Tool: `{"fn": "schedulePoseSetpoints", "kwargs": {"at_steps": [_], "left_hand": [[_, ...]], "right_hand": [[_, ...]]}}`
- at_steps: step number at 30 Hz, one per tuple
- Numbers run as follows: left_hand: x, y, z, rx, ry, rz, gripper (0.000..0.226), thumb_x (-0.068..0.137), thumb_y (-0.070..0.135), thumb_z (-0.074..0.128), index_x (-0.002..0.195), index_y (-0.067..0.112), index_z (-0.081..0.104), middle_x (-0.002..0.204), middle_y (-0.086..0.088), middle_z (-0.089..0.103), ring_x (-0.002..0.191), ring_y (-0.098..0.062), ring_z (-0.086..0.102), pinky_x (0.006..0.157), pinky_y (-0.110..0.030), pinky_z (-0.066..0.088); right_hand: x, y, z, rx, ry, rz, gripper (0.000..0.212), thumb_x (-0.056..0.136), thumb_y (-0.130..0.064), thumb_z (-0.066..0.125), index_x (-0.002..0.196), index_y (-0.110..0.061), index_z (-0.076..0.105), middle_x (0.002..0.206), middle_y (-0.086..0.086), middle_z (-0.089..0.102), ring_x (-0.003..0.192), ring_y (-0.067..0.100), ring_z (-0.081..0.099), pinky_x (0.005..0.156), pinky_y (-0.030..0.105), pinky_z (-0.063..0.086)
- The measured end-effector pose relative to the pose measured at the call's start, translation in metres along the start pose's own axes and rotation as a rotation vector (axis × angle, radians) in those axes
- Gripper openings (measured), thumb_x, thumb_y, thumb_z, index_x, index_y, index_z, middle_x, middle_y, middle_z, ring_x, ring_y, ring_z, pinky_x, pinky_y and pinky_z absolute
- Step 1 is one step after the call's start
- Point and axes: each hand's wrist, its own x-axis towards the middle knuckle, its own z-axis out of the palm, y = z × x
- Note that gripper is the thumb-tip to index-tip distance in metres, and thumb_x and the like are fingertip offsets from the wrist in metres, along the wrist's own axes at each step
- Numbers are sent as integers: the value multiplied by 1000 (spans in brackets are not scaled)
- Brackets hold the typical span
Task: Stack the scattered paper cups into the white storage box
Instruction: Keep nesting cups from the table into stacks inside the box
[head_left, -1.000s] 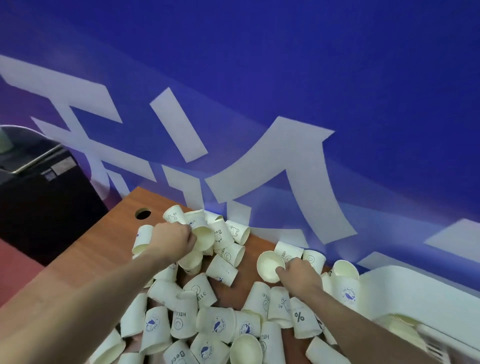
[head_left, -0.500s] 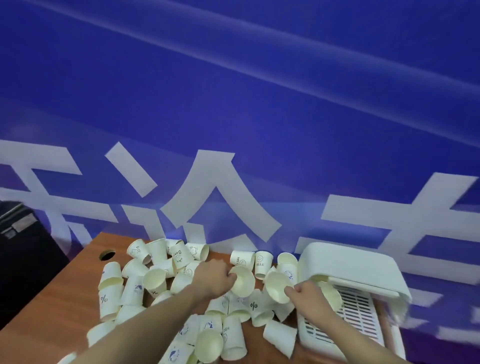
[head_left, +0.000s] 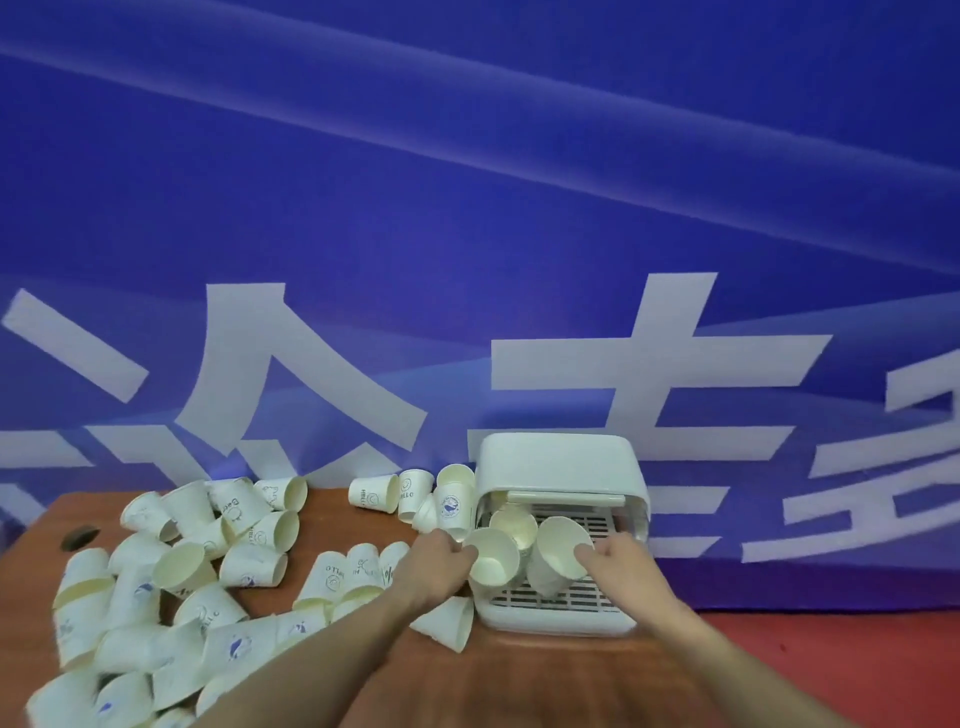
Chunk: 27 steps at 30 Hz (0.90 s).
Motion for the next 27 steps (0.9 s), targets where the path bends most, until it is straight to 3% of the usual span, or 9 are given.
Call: {"fn": "schedulePoseSetpoints", "kwargs": {"at_steps": [3,8,11,14,17,21,25,27], "left_hand": [[-2,16,27,-100,-42,-39,35,82,29,51,51,19,37,48,3,41,43,-16,37,51,-28,33],[1,39,68,-70,-93,-95,33,82,30,51,53,17,42,53,0,45,47,-16,42,52,-26,34],[10,54,81,-24,-93,-141,32,89,30,49,61,15,48,57,2,49,46,-11,46,40,-20,34],[24,59,96,-155,-138,-221,25,90,23,49,70,9,53,59,-2,50,42,-14,45,36,-18,34],[34,58,110,-257,-175,-300,19,88,15,48,73,6,53,54,-5,46,36,-16,39,39,-20,31],[48,55,126,-262,-214,-371,18,89,11,47,77,3,59,41,-2,45,28,-16,38,35,-19,28],[60,49,137,-268,-229,-420,18,93,14,50,81,4,59,46,-4,46,29,-15,38,33,-16,26],[63,47,140,-258,-244,-423,20,96,16,51,83,4,59,38,0,46,24,-13,36,31,-15,25]], "right_hand": [[3,29,-17,15,35,59,43,79,-33,57,47,-18,32,43,-4,33,46,17,35,52,31,29],[11,66,-31,10,62,167,43,82,-30,58,47,-16,38,38,-8,39,48,15,39,49,30,29],[23,83,-33,3,34,174,44,84,-31,58,48,-16,37,45,-5,40,49,16,39,50,30,30],[32,93,-29,10,17,163,46,83,-30,59,46,-17,35,44,-7,37,47,15,37,50,30,27],[42,99,-22,5,7,141,48,82,-30,60,45,-16,32,42,-7,31,47,15,32,49,31,26],[55,104,-15,-31,6,174,48,82,-31,59,45,-12,35,41,-4,34,48,17,38,49,32,30],[64,108,-10,-25,-3,168,50,84,-28,60,44,-13,33,40,-4,32,46,16,35,48,31,26],[66,110,-8,-25,-2,161,52,83,-27,61,44,-14,30,38,-3,26,45,15,30,48,33,23]]}}
